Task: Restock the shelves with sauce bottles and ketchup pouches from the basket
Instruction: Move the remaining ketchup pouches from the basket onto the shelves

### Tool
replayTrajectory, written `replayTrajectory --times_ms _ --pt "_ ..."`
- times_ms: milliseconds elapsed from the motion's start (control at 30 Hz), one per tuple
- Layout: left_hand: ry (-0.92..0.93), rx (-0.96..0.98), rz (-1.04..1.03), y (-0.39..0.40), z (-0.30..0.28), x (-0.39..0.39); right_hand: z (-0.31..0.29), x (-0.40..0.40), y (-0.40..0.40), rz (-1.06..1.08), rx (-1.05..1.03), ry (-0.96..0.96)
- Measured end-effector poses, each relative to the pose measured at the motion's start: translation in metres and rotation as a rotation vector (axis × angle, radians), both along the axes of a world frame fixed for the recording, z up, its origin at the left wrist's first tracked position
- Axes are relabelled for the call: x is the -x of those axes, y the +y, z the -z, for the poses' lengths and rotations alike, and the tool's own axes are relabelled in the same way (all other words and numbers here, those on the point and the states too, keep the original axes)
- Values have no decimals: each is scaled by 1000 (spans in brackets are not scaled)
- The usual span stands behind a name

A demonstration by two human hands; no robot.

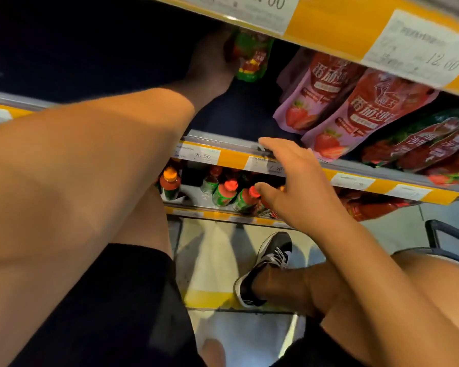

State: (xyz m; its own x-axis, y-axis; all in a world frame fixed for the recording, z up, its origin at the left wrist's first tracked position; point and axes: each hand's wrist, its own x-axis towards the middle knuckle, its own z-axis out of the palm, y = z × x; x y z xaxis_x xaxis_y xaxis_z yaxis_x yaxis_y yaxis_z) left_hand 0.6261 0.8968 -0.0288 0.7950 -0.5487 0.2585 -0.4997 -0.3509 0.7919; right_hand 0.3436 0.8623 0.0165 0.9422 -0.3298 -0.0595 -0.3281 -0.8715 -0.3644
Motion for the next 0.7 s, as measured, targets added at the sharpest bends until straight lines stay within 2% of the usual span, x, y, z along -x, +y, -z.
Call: replayTrajectory --times_ms 133,367,500,700 --pt "-41 -25 -46 -11 2 -8 11 -11 9 -21 87 64" --pt "28 -12 -32 -15 -3 -10 12 -21 16 5 108 53" --pt "134 68 56 3 -12 -3 11 -32 20 28 90 85" --pt "197 -36 129 48 -18 6 1 -56 32 47 13 96"
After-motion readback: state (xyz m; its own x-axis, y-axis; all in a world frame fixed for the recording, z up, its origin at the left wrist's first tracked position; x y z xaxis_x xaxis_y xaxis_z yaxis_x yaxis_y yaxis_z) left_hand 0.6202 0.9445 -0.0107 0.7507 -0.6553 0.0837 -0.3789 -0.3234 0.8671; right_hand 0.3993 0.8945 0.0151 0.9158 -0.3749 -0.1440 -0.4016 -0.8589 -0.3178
